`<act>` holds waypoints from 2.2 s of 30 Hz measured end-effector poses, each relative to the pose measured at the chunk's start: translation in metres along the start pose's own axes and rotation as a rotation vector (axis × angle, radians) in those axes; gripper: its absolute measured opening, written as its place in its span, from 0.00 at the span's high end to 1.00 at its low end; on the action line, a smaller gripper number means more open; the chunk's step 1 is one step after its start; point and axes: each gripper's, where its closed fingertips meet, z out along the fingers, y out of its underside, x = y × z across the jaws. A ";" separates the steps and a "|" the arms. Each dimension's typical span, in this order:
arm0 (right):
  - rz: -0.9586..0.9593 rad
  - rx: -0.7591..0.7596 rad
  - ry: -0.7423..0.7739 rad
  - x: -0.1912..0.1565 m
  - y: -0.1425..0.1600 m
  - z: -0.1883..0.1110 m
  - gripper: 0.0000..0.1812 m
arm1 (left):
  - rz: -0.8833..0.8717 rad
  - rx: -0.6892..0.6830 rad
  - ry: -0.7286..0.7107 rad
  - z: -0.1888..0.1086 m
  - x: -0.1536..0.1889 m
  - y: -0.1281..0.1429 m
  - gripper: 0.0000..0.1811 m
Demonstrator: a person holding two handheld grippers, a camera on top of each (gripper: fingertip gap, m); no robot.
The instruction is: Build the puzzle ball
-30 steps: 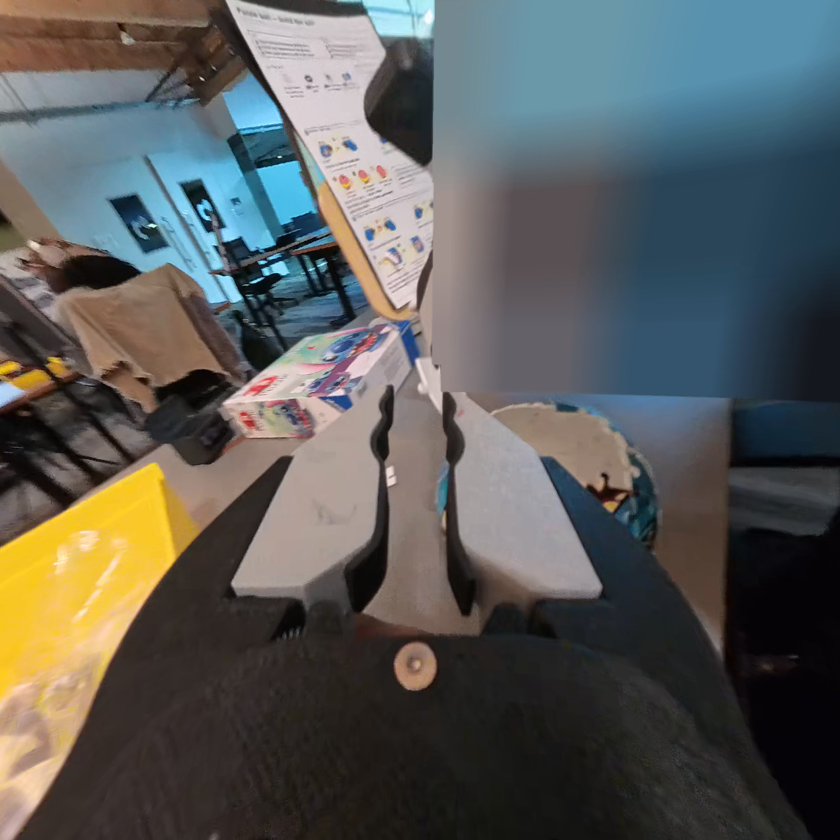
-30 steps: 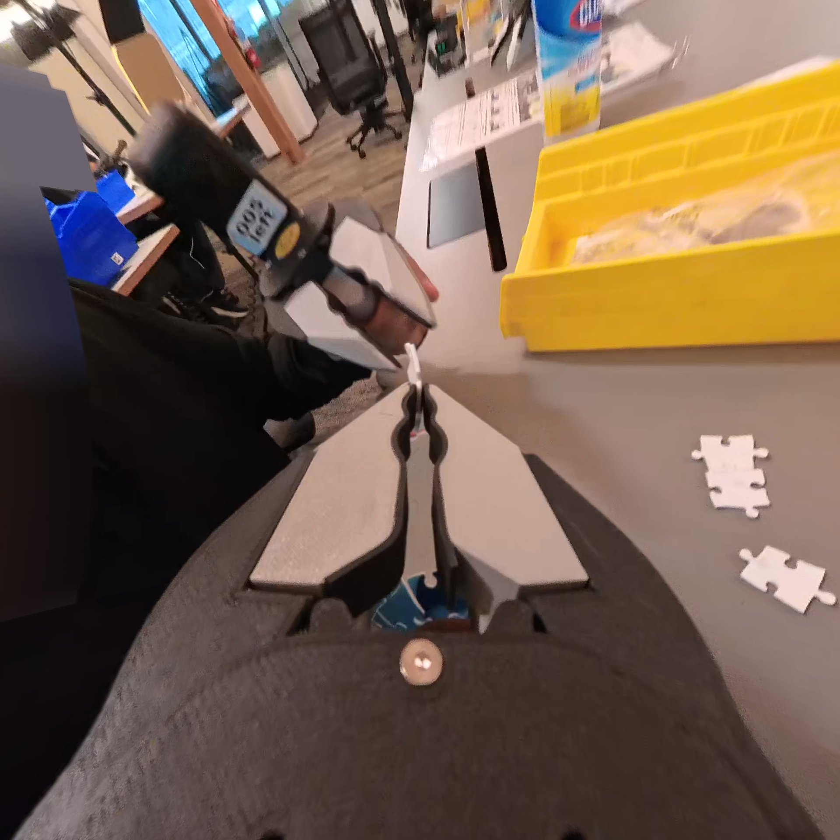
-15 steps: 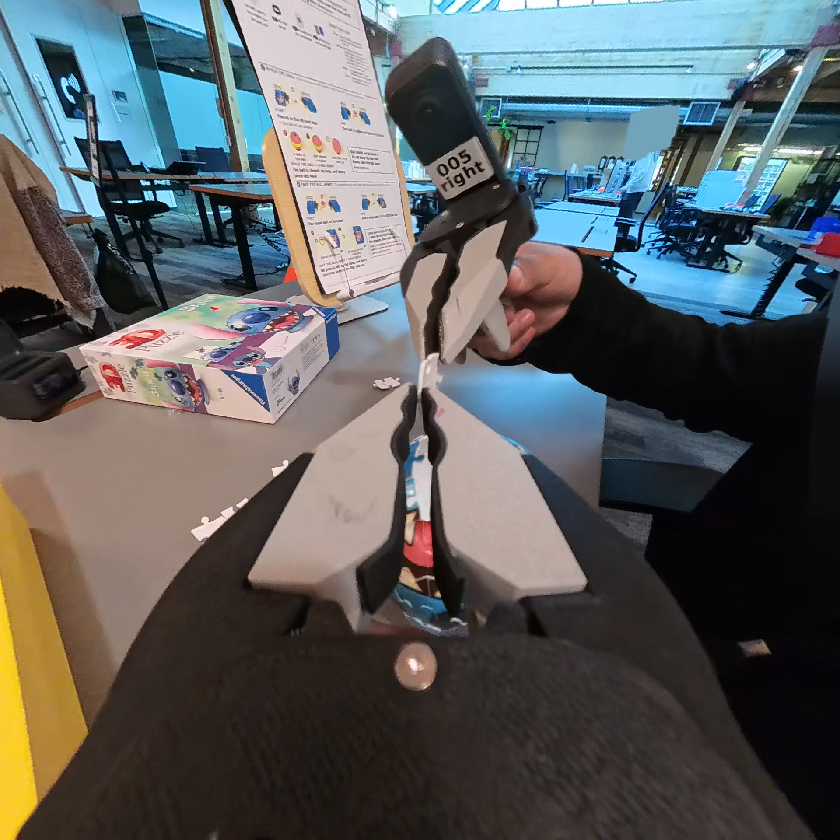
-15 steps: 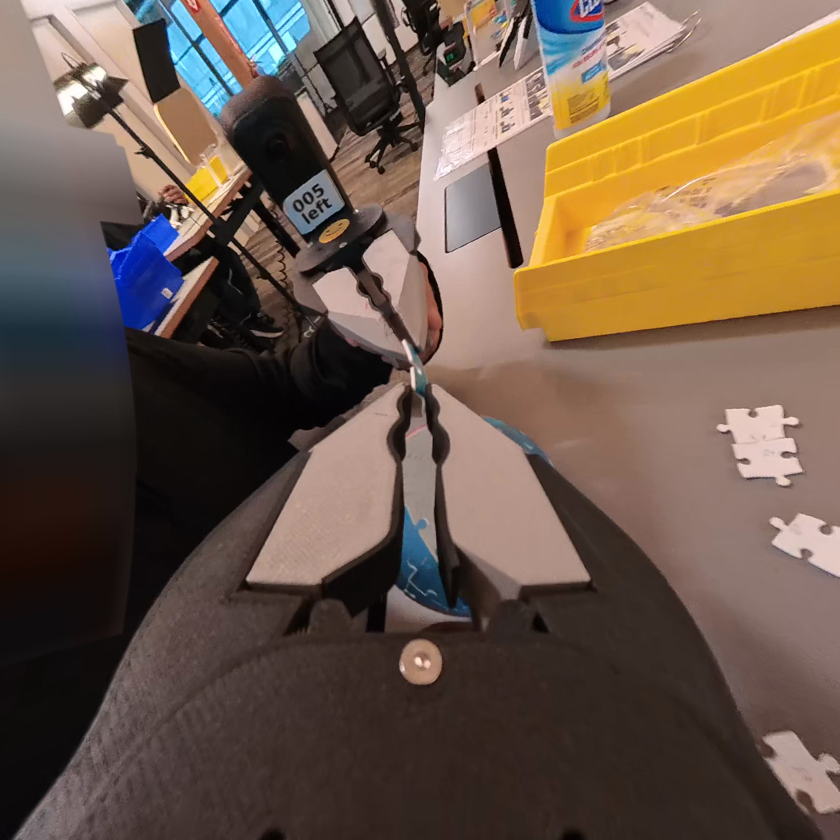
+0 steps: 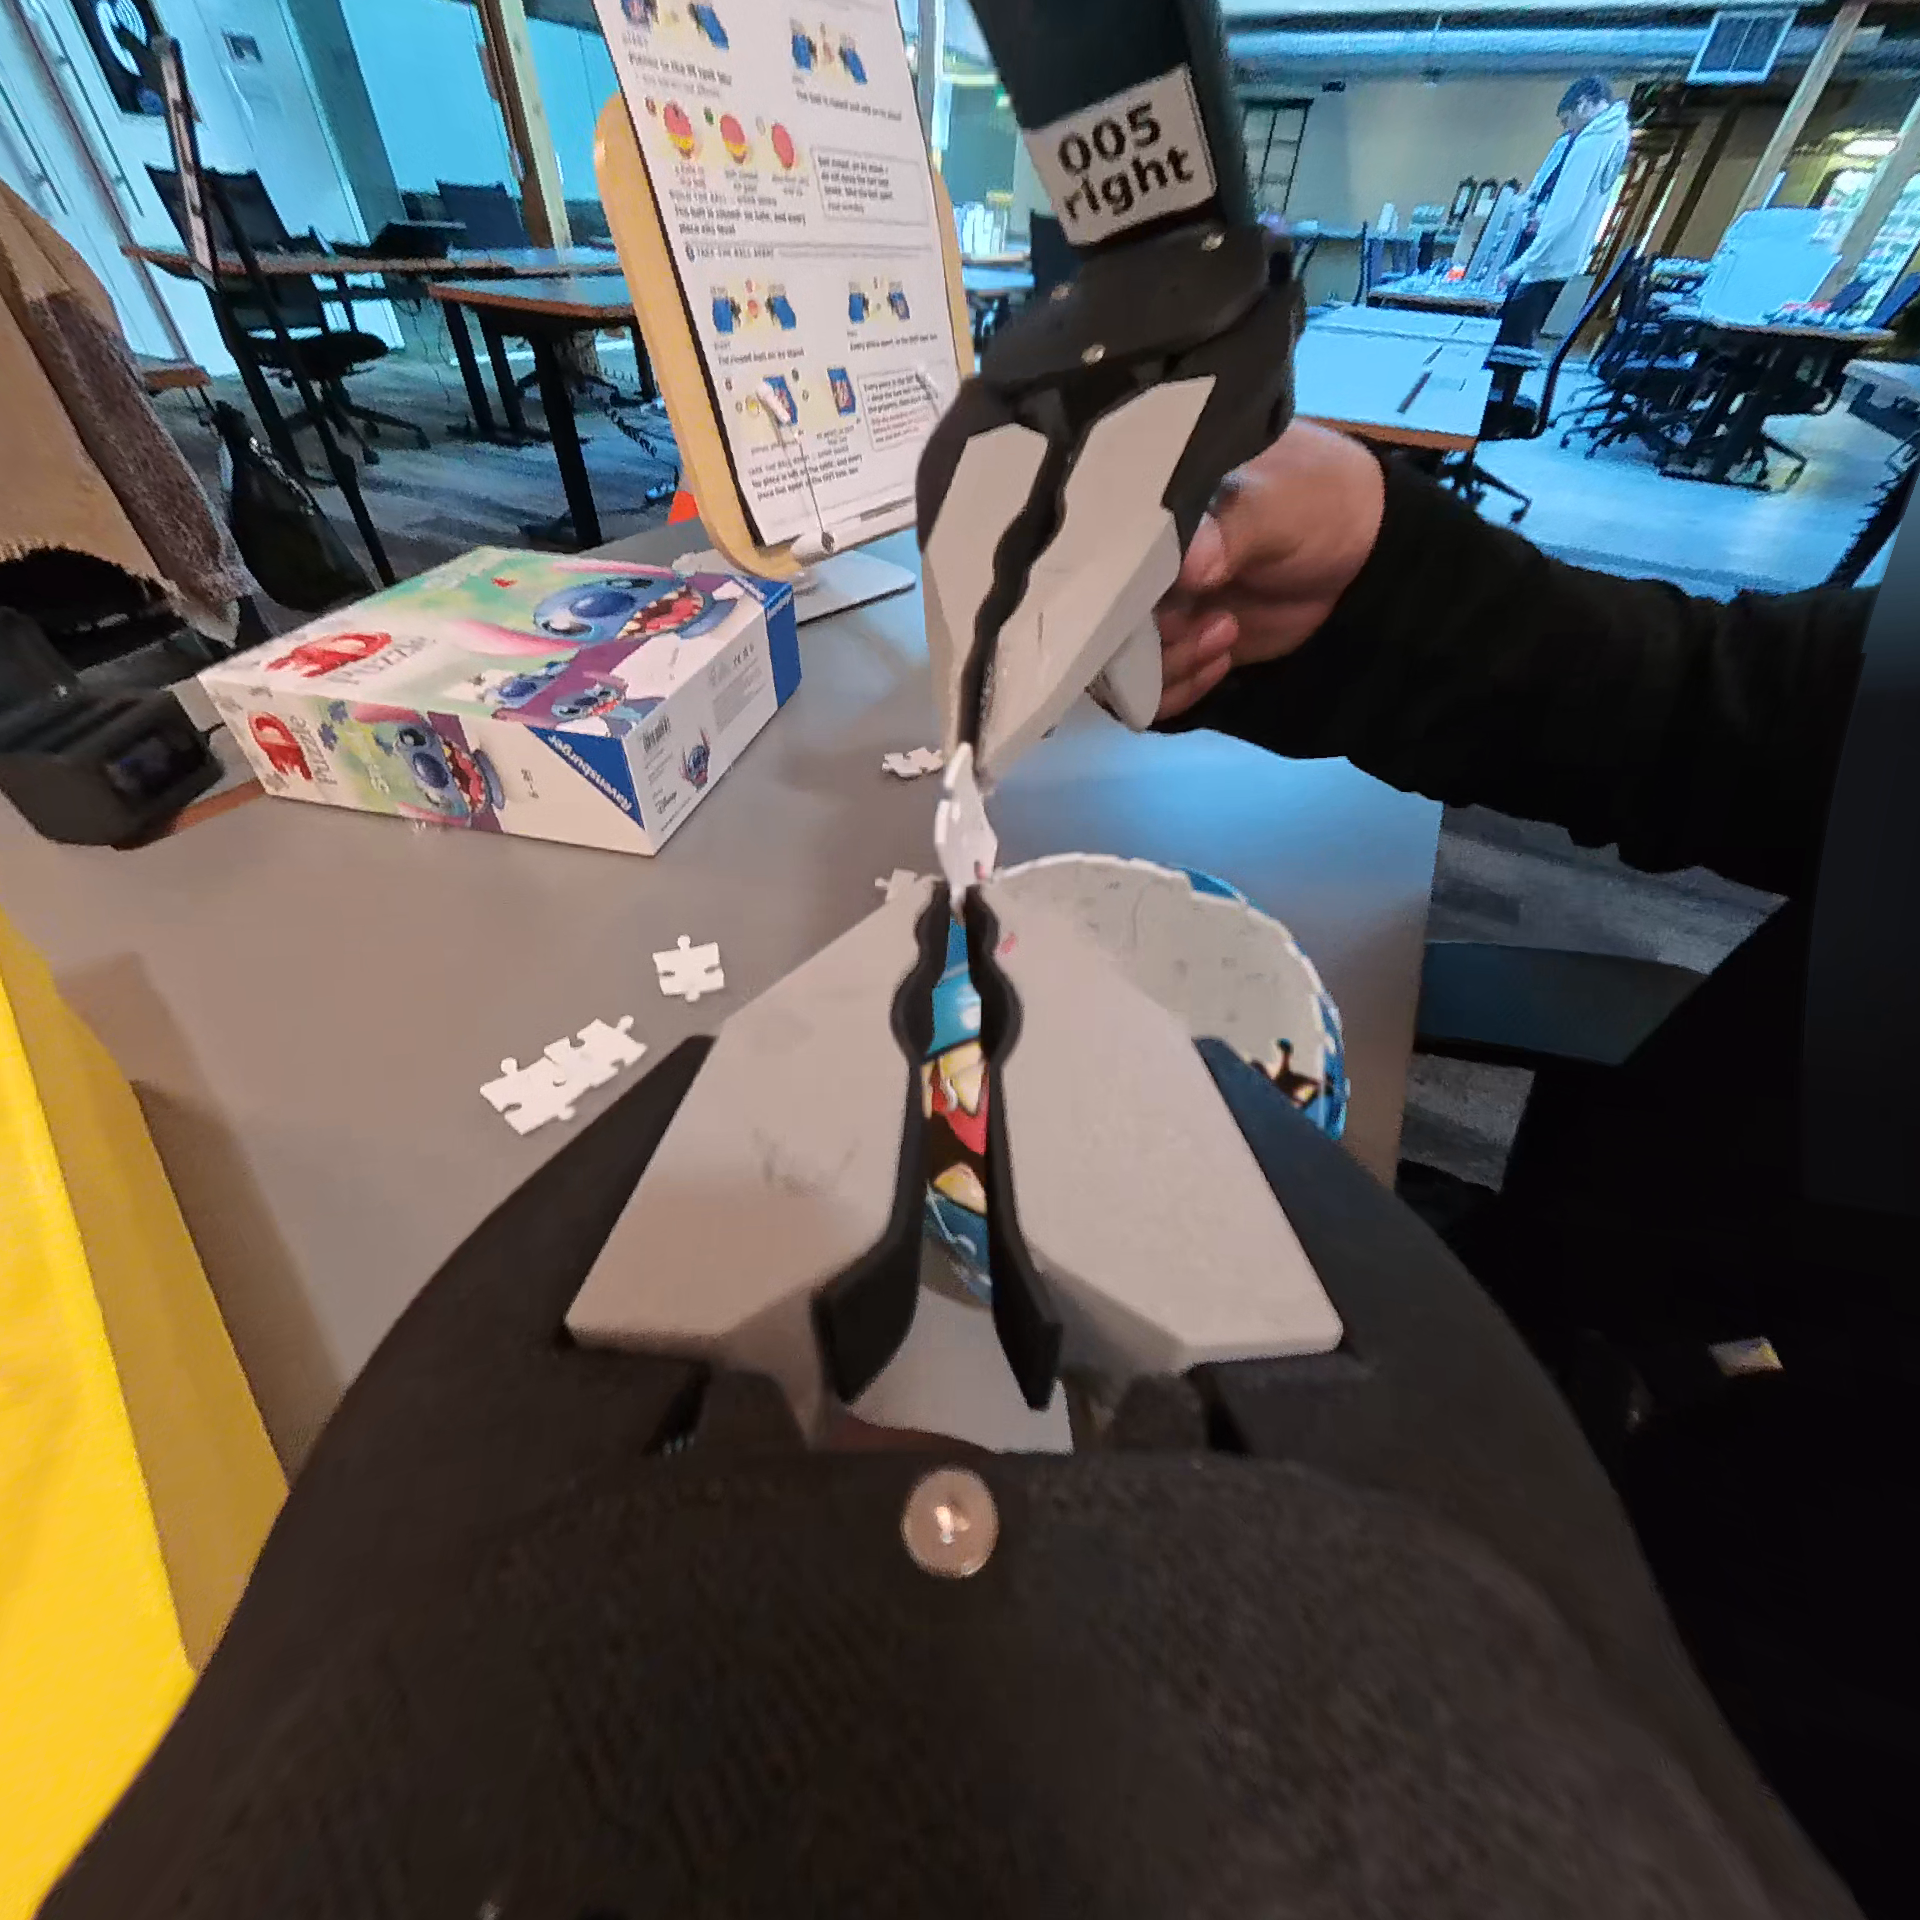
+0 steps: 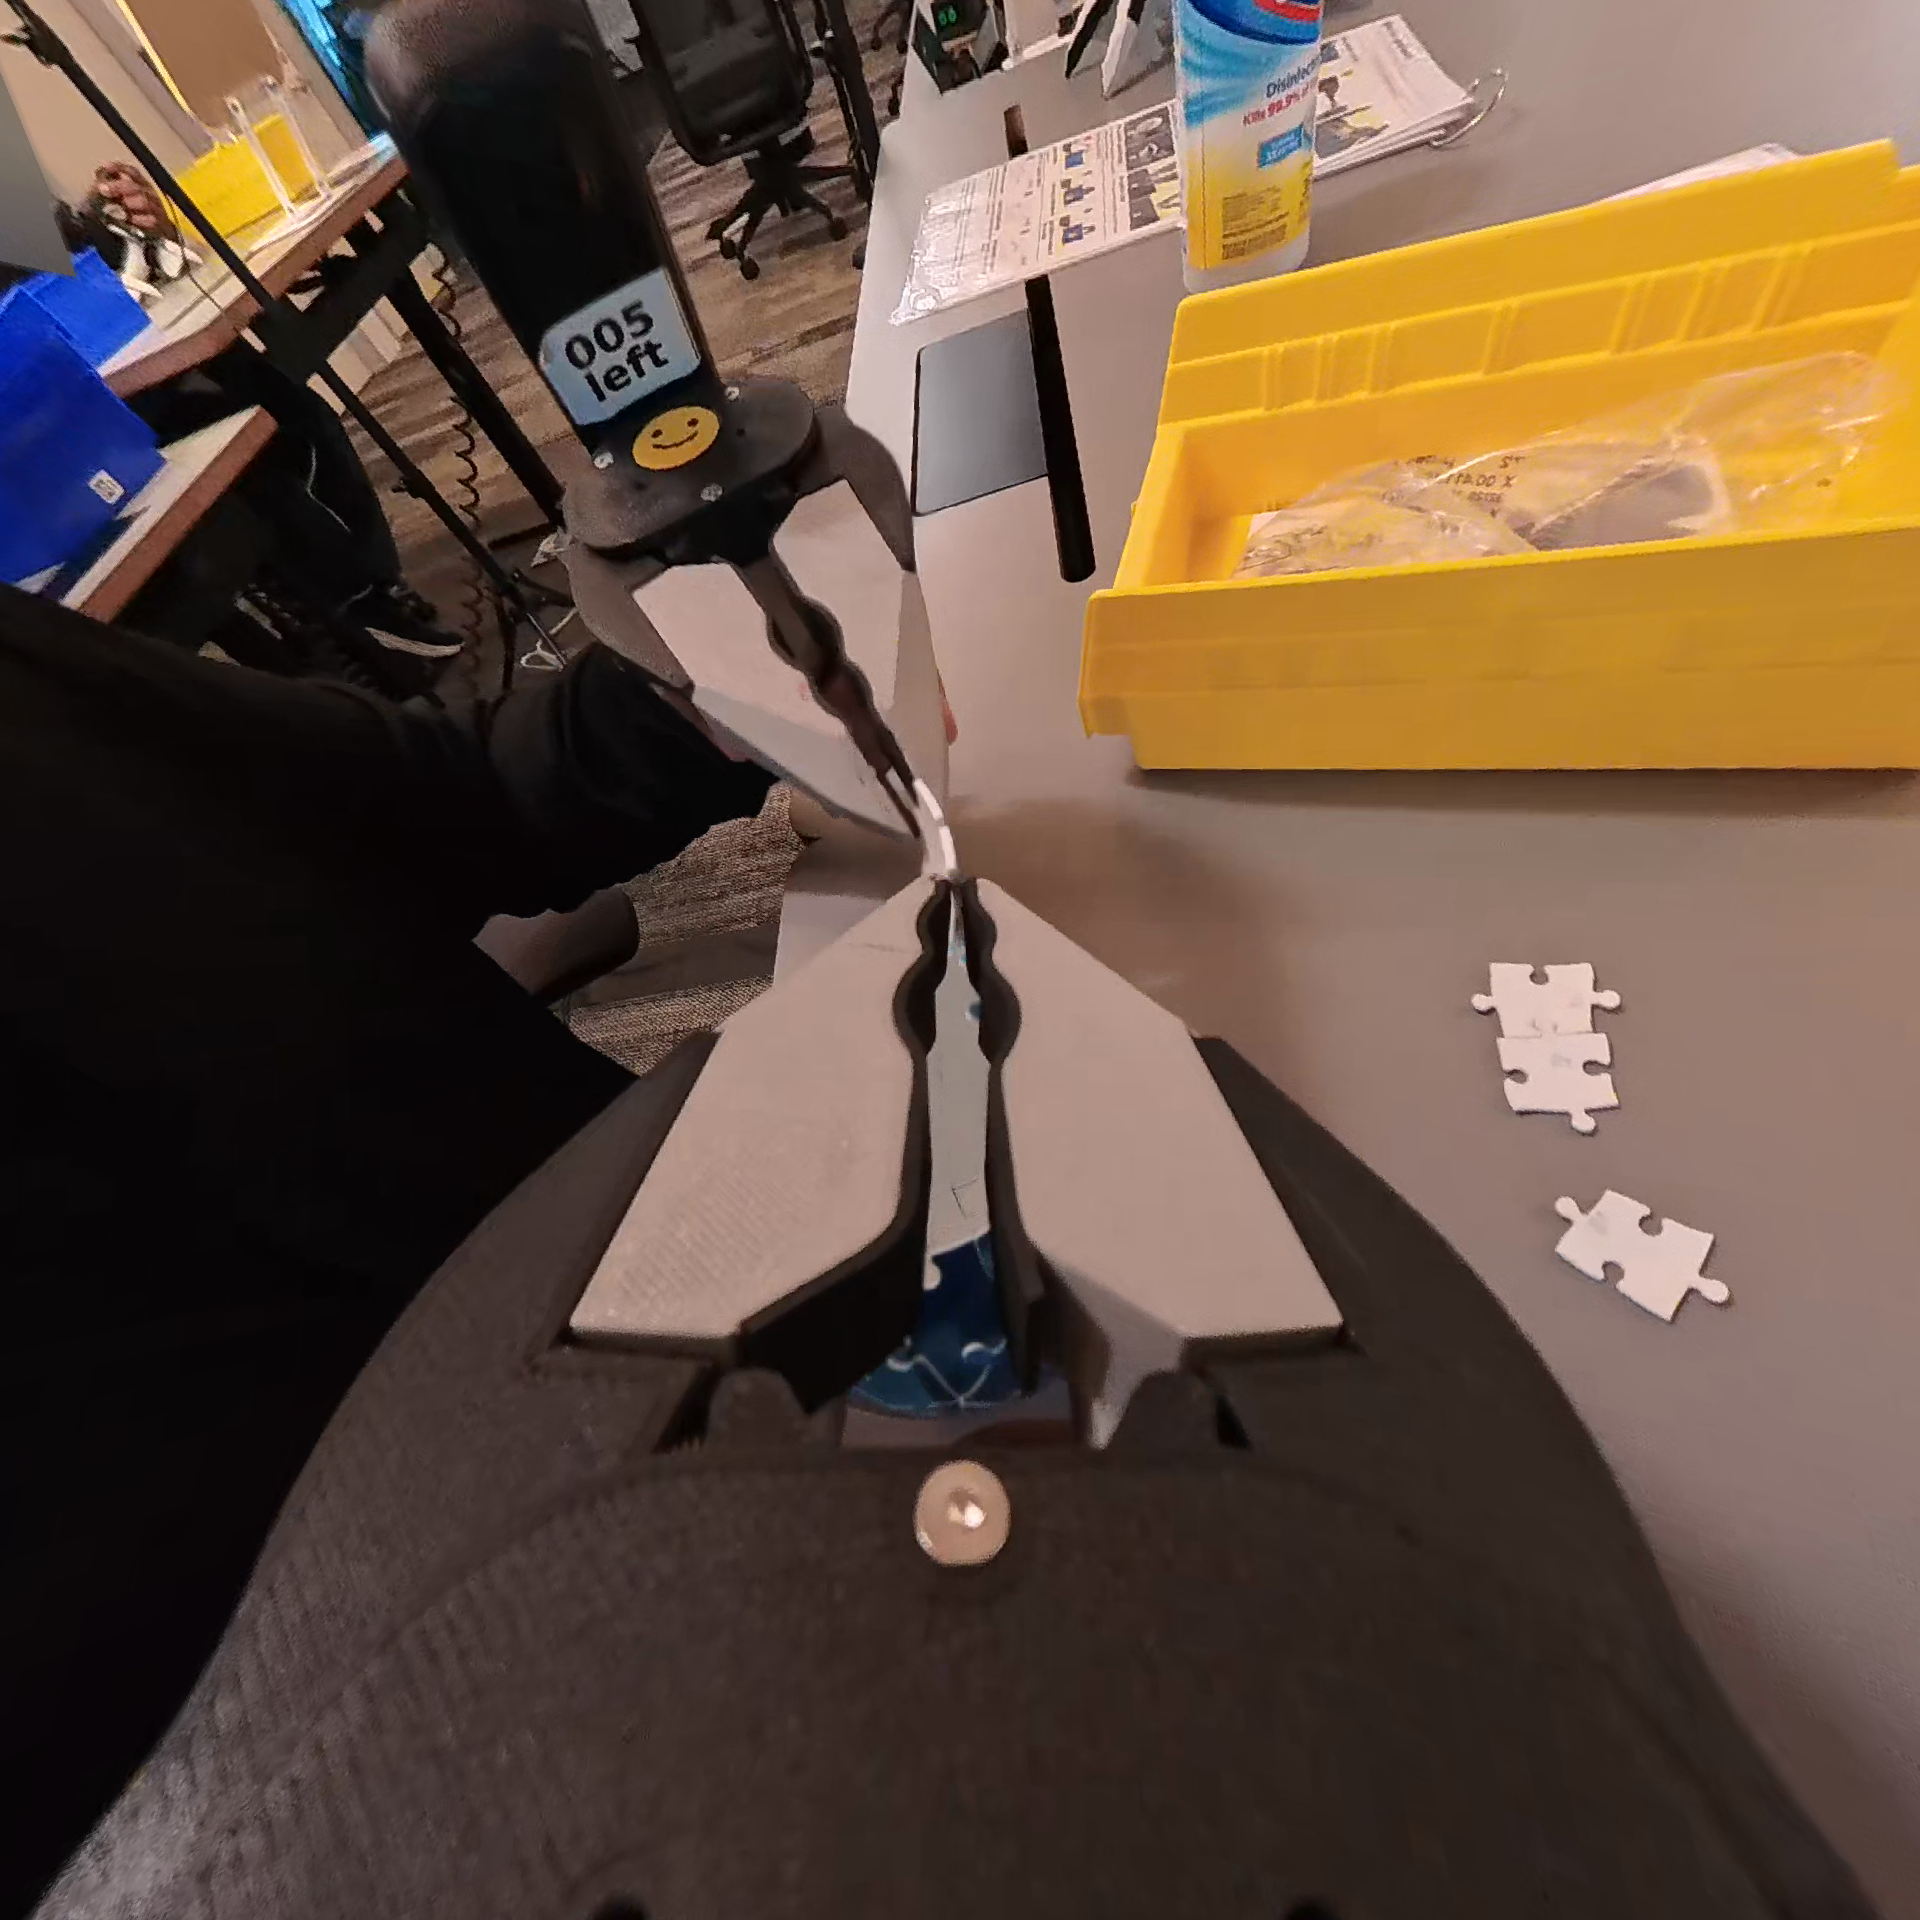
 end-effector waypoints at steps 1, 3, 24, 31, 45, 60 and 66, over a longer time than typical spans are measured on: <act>-0.011 -0.003 0.004 0.000 0.000 0.002 1.00 | 0.005 -0.014 -0.006 -0.001 0.000 0.003 1.00; -0.036 -0.012 0.020 0.001 -0.001 0.006 1.00 | 0.026 -0.036 -0.021 -0.001 0.000 0.008 1.00; -0.080 0.067 0.059 0.004 -0.013 -0.003 0.95 | -0.075 0.025 -0.010 -0.004 -0.010 0.004 1.00; -0.213 0.045 0.096 -0.005 -0.010 0.004 1.00 | -0.047 -0.006 -0.012 0.005 -0.005 0.007 1.00; -0.356 -0.015 0.176 -0.009 -0.007 0.010 1.00 | 0.007 -0.052 -0.023 0.008 -0.001 0.013 1.00; -1.103 -0.110 0.395 -0.042 0.007 0.003 1.00 | -0.015 -0.004 -0.078 -0.028 -0.023 0.030 0.97; -1.534 -0.261 0.516 -0.047 0.012 0.011 1.00 | 0.024 -0.031 -0.002 -0.026 -0.014 0.041 0.90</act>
